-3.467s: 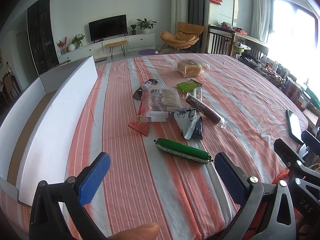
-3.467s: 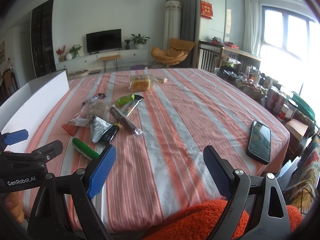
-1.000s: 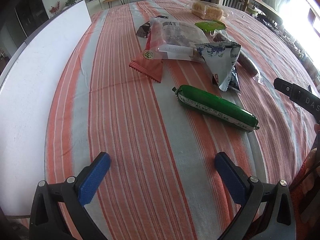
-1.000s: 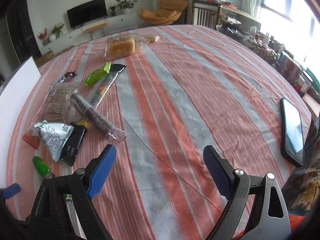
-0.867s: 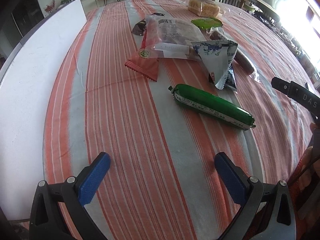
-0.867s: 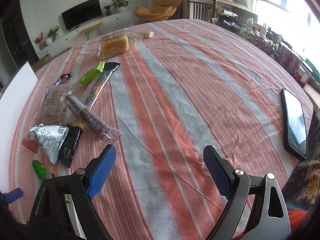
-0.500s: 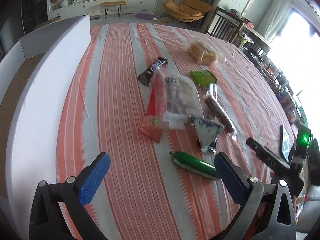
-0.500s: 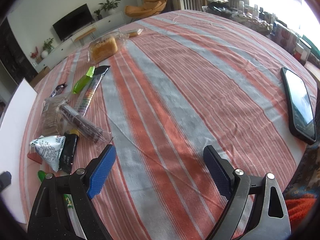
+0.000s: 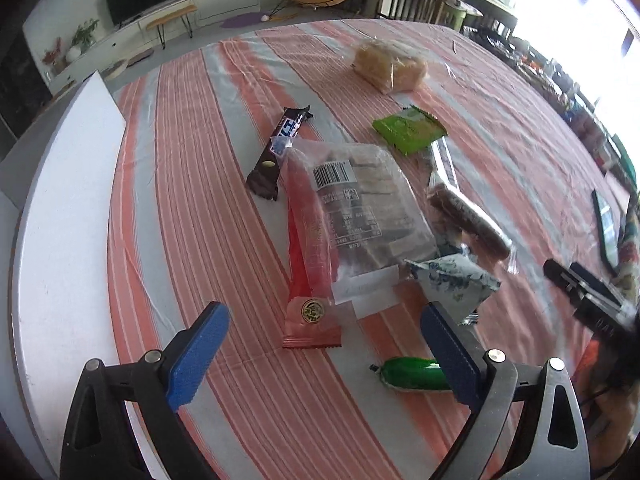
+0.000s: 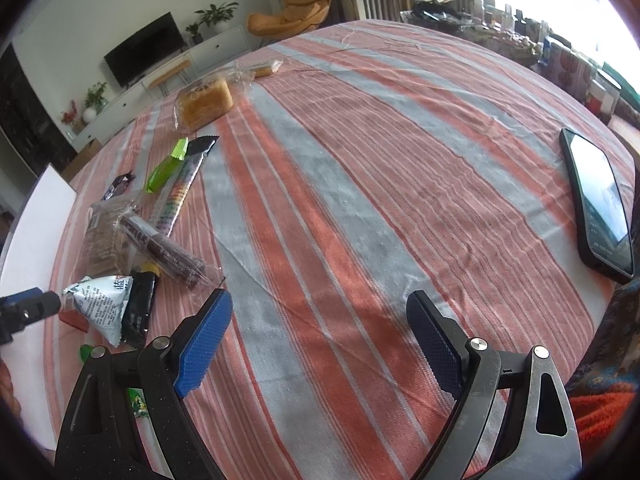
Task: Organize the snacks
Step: 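Move the left tool toward the red wrapped snack bar and lower, then grasp the red snack bar with the left tool while the right tool grasps the green sausage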
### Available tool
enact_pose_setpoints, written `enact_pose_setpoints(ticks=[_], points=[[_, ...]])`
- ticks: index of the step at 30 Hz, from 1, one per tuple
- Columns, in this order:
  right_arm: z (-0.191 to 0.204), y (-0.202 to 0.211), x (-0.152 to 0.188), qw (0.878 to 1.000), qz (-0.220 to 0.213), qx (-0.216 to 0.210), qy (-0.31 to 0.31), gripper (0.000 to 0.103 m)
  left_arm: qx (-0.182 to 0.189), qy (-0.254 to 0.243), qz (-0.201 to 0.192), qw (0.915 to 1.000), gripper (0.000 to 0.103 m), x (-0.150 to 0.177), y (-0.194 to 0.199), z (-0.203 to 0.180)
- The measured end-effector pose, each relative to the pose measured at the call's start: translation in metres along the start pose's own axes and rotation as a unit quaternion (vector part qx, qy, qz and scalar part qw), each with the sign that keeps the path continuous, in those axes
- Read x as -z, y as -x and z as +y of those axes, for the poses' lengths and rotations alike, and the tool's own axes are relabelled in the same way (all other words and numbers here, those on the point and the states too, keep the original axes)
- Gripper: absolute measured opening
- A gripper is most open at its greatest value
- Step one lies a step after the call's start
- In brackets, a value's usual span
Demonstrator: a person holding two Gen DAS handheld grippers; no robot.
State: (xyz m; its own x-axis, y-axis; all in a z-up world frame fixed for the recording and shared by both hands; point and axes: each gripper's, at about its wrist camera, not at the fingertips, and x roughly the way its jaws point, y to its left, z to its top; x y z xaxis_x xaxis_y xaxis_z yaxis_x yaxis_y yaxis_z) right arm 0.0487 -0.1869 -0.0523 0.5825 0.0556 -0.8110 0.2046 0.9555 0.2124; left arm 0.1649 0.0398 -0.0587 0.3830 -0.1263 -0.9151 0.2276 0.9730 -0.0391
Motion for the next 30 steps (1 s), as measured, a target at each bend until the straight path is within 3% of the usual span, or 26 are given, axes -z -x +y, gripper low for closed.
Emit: enact_pose_setpoints(ticks=[2,5,6,7,8,9,12,18,20,22,23,26,29,30], points=[[0.002,-0.001,0.000,1.000,0.001,0.004,0.006,0.091,-0.010,-0.006,0.002,0.9999,0.093,0.002,-0.010,0.002],[0.003,0.000,0.001,1.000,-0.001,0.003,0.012,0.091,0.005,0.015,0.003,0.9999,0.078,0.002,-0.024,0.011],[0.002,0.000,0.001,1.000,-0.002,0.004,0.011,0.091,0.017,0.019,0.001,0.9997,0.069,0.002,-0.027,0.013],[0.001,0.000,0.001,1.000,-0.003,0.003,0.008,0.091,0.026,0.018,0.001,0.9995,0.049,0.002,-0.030,0.013],[-0.001,0.000,0.001,1.000,-0.002,0.002,0.004,0.091,0.015,0.009,-0.004,0.9998,0.043,0.002,-0.030,0.010],[-0.002,-0.001,0.001,1.000,-0.001,0.002,0.001,0.091,-0.007,-0.008,-0.007,0.9999,0.028,0.003,-0.029,0.005],[-0.004,-0.001,0.000,1.000,-0.002,0.002,-0.001,0.091,-0.001,0.003,0.003,1.0000,0.028,0.017,-0.020,0.007],[-0.003,-0.003,0.000,1.000,-0.002,0.002,0.002,0.091,-0.028,0.038,0.028,0.9985,0.032,0.080,0.014,0.013],[-0.001,-0.004,0.000,1.000,-0.001,0.001,0.005,0.091,-0.034,0.036,0.021,0.9985,0.048,0.087,0.023,0.011],[0.001,-0.004,0.001,1.000,-0.001,0.003,0.009,0.091,-0.049,0.031,-0.003,0.9983,0.080,0.082,0.028,0.009],[0.001,-0.004,0.001,1.000,-0.001,0.003,0.011,0.091,-0.060,0.031,-0.016,0.9976,0.082,0.077,0.029,0.010],[0.000,-0.003,0.001,1.000,-0.006,0.004,0.009,0.091,-0.061,0.035,-0.027,0.9972,0.082,0.058,0.016,0.010],[-0.006,0.004,0.000,1.000,-0.022,-0.017,-0.004,0.091,-0.073,0.028,0.000,0.9969,0.080,0.051,-0.005,0.008],[-0.009,0.009,0.000,0.999,-0.032,-0.035,-0.009,0.091,-0.067,0.027,0.003,0.9974,0.072,0.053,-0.009,0.007]])
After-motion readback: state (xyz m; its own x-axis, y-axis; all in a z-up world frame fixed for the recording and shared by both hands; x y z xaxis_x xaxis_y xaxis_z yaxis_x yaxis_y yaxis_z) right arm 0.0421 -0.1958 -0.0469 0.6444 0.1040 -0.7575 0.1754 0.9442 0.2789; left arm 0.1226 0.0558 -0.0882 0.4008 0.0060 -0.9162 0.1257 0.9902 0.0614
